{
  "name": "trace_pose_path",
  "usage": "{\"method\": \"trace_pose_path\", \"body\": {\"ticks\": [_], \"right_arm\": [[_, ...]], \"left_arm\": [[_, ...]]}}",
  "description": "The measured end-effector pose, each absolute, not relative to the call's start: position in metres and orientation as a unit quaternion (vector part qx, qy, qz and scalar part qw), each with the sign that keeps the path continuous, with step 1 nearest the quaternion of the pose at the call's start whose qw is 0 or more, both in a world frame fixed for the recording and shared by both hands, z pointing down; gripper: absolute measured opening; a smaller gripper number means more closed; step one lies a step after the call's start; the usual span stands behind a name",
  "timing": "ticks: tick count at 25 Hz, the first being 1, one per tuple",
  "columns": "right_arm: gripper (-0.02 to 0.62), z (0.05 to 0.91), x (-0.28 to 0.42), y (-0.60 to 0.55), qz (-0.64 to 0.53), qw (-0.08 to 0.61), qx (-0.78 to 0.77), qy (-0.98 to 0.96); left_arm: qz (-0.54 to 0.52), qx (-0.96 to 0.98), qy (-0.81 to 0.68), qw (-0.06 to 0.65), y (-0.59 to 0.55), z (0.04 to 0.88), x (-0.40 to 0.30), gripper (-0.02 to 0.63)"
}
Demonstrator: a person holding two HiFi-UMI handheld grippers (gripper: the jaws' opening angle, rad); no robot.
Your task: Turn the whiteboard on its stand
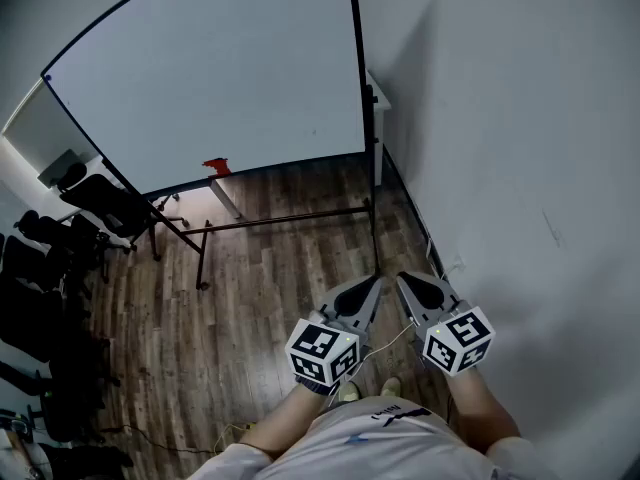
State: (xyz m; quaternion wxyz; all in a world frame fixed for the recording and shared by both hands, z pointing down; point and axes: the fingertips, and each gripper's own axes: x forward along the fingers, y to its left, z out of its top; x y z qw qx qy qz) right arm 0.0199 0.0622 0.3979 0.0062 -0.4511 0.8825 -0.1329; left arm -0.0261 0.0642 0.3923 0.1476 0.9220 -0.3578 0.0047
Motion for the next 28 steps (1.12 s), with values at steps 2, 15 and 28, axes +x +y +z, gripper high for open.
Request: {"method": "trace_pose_path", "body": {"ticks": [2, 15, 28], "right_arm": [[0.014, 0.396, 0.022, 0.06, -0.132, 0.006, -0.448, 0.884], [0.014, 0.394, 0.04, 0.061, -0.143, 0.022, -0.429, 0.892], [0.015, 0.376, 0.09, 0.046, -0.15, 0.069, -0.423, 0.891]], "left_arm": [[0.002, 0.921, -0.358, 0.152, 0.061, 0.391, -0.023, 0.012], [0.013, 0.918, -0.365, 0.155, 0.063, 0.395, -0.002, 0.012], [0.013, 0.892, -0.427, 0.146, 0.042, 0.389, -0.013, 0.012]]}}
